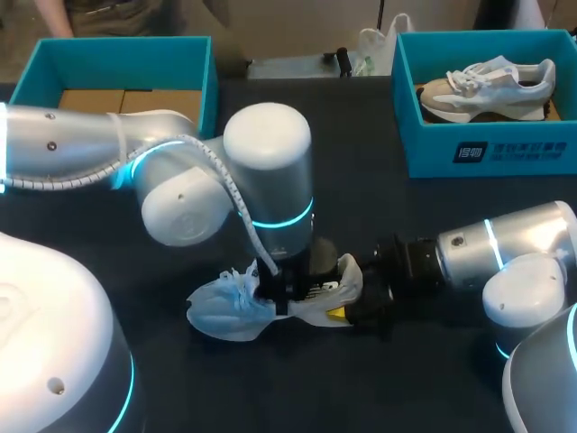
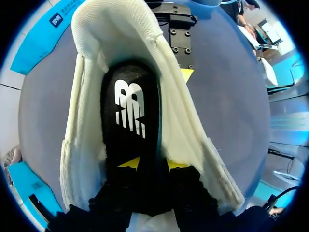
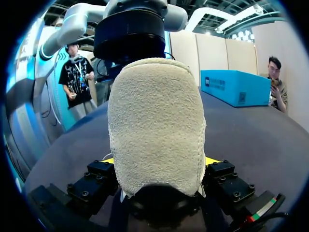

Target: Take the shoe out of the shoebox, open the shoe tongue, remove and reinsert the insole, then place the shoe into the shoebox

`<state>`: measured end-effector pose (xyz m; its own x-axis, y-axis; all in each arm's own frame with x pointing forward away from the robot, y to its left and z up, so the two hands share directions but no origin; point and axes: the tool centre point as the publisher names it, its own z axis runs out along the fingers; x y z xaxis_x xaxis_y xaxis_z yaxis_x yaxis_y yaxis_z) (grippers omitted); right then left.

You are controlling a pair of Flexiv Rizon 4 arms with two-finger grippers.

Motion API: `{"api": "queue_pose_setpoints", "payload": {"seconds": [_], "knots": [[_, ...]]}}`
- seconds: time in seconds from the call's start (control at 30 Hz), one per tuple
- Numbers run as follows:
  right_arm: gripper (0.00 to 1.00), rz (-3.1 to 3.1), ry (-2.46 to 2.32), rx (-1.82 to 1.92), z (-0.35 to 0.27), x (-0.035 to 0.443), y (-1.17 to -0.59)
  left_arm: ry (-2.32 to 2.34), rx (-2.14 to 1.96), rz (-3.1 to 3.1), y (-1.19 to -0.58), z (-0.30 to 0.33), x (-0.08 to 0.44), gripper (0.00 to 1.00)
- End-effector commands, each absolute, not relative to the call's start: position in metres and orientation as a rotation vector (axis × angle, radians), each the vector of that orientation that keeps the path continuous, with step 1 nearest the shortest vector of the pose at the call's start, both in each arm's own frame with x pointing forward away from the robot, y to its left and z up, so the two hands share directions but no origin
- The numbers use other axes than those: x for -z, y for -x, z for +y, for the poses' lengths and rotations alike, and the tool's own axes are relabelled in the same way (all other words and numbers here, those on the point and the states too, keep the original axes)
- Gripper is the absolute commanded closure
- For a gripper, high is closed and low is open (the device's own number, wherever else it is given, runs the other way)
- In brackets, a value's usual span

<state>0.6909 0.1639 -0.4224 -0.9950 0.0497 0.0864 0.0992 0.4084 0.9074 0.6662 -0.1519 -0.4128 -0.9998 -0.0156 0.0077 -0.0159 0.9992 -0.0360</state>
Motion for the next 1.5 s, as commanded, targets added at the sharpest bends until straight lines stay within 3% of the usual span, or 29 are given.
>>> {"api": "queue_pose_setpoints", "payload": {"seconds": [0.03, 0.7, 0.8, 0.87, 1.13, 1.23, 1.33, 1.37, 1.5], "knots": [[1.00, -2.601, 0.140, 1.673, 0.165, 0.421, -0.690, -0.040, -0.044, -3.157, -0.676, -0.152, 0.427, 0.72], [1.00, -2.601, 0.140, 1.673, 0.165, 0.421, -0.690, -0.013, -0.021, -3.221, -0.679, -0.154, 0.432, 0.71], [1.00, -2.601, 0.140, 1.673, 0.165, 0.421, -0.690, -0.019, -0.040, -3.209, -0.677, -0.152, 0.431, 0.67], [1.00, -2.601, 0.140, 1.673, 0.165, 0.421, -0.690, -0.024, -0.071, -3.184, -0.674, -0.151, 0.426, 0.57], [1.00, -2.601, 0.140, 1.673, 0.165, 0.421, -0.690, 0.003, -0.042, -3.203, -0.669, -0.154, 0.434, 0.60], [1.00, -2.601, 0.140, 1.673, 0.165, 0.421, -0.690, -0.015, -0.011, -3.262, -0.673, -0.157, 0.440, 0.65], [1.00, -2.601, 0.140, 1.673, 0.165, 0.421, -0.690, -0.056, 0.027, -3.326, -0.682, -0.158, 0.445, 0.84], [1.00, -2.601, 0.140, 1.673, 0.165, 0.421, -0.690, -0.082, 0.022, -3.327, -0.686, -0.157, 0.446, 0.98], [1.00, -2.601, 0.140, 1.673, 0.165, 0.421, -0.690, -0.175, 0.005, -3.319, -0.699, -0.152, 0.441, 1.00]]}}
